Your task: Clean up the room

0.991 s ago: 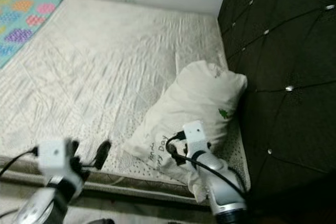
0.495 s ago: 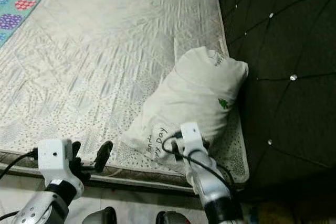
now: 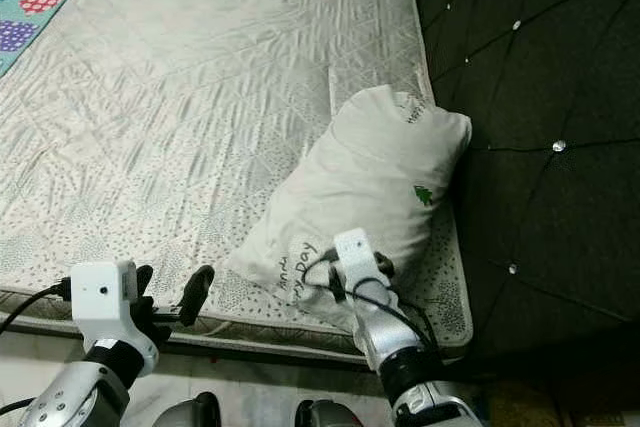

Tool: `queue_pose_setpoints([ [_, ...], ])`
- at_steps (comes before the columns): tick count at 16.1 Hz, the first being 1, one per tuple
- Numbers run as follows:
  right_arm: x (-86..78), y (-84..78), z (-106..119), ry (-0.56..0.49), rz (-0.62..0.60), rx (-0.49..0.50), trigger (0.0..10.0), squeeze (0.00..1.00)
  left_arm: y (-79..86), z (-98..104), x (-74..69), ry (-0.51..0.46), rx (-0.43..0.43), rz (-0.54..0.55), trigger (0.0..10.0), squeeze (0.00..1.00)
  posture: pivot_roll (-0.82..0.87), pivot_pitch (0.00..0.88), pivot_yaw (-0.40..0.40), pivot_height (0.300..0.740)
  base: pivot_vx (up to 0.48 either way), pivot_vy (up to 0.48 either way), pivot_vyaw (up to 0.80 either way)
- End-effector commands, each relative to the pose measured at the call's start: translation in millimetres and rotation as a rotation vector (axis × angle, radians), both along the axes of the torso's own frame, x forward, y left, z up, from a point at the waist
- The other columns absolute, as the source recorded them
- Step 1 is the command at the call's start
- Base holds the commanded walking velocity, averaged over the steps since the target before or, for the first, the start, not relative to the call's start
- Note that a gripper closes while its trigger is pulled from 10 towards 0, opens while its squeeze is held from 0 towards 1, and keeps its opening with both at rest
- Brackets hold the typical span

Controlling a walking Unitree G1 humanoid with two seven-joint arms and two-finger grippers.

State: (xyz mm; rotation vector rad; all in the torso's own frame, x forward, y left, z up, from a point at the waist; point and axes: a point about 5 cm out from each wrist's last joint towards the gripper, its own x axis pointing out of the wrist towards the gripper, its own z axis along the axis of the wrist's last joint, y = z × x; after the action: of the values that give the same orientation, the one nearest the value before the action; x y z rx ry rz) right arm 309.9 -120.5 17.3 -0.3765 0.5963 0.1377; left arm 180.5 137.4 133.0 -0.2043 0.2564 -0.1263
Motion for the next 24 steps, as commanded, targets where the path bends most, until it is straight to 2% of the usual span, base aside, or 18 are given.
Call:
queue_pose_setpoints([
  [1,-6.1,-9.3,-10,0.04,-0.028,-0.033,10.0,0.0,-1.7,1,-2.8,0.01,-0.004,-0.014,10.0,0.0,0.04,0.214,-0.108,0.74,0.0,0.0,0.0],
  [5,-12.9,-8.1,-19,0.085,-0.048,-0.018,10.0,0.0,-4.4,1,-5.3,0.016,-0.025,-0.036,10.0,0.0,0.05,0.209,-0.107,0.74,0.0,0.0,0.0],
  [8,-24.1,-0.4,-32,0.139,-0.057,-0.003,10.0,0.0,-19.4,3,-15.7,0.02,-0.021,-0.189,10.0,0.0,0.06,0.22,-0.1,0.74,0.0,0.0,0.0],
  [11,-34.6,6.4,-42,0.192,-0.069,0.027,10.0,0.0,-23.5,3,-19.7,0.023,-0.01,-0.224,10.0,0.0,0.07,0.221,-0.097,0.74,0.0,0.0,0.0],
  [12,-35.4,13.8,-43,0.197,-0.07,0.052,10.0,0.0,-22.4,3,-18.8,0.022,-0.009,-0.223,10.0,0.0,0.07,0.223,-0.093,0.74,0.0,0.0,0.0],
  [13,-34.7,20.4,-41,0.189,-0.068,0.074,9.2,0.0,-21.1,4,-18.2,0.021,-0.007,-0.222,10.0,0.0,0.08,0.223,-0.091,0.74,0.0,0.0,0.0],
  [14,-33.8,23.6,-40,0.179,-0.067,0.081,6.0,0.0,-20.6,4,-18.1,0.021,-0.005,-0.223,10.0,0.0,0.08,0.223,-0.091,0.74,0.0,0.0,0.0],
  [15,-28.9,32.9,-35,0.132,-0.051,0.071,10.0,0.0,-19.9,5,-18.2,0.017,0.004,-0.226,10.0,0.0,0.09,0.22,-0.087,0.74,0.0,0.0,0.0],
  [17,-22.6,37.7,-28,0.076,-0.051,0.047,10.0,0.0,-19.3,6,-17.9,0.009,0.012,-0.224,10.0,0.0,0.1,0.219,-0.086,0.74,0.0,0.0,0.0],
  [19,-12.7,38.6,-18,-0.016,-0.031,-0.017,10.0,0.0,-19.3,8,-18.7,0.002,0.016,-0.214,10.0,0.0,0.11,0.218,-0.088,0.74,0.0,0.0,0.0],
  [22,-6.9,35.6,-13,-0.052,-0.035,-0.04,10.0,0.0,-20.3,8,-19.4,0.0,0.014,-0.213,10.0,0.0,0.12,0.225,-0.091,0.74,0.0,0.0,0.0],
  [23,-3.0,34.2,-9,-0.077,-0.015,-0.069,9.4,0.0,-21.0,9,-19.9,0.0,0.012,-0.212,10.0,0.0,0.12,0.227,-0.092,0.74,0.0,0.0,0.0],
  [24,-2.0,37.1,-8,-0.092,0.049,-0.118,10.0,0.0,-21.0,10,-20.4,-0.001,0.012,-0.212,10.0,0.0,0.13,0.228,-0.094,0.74,0.0,0.0,0.0],
])
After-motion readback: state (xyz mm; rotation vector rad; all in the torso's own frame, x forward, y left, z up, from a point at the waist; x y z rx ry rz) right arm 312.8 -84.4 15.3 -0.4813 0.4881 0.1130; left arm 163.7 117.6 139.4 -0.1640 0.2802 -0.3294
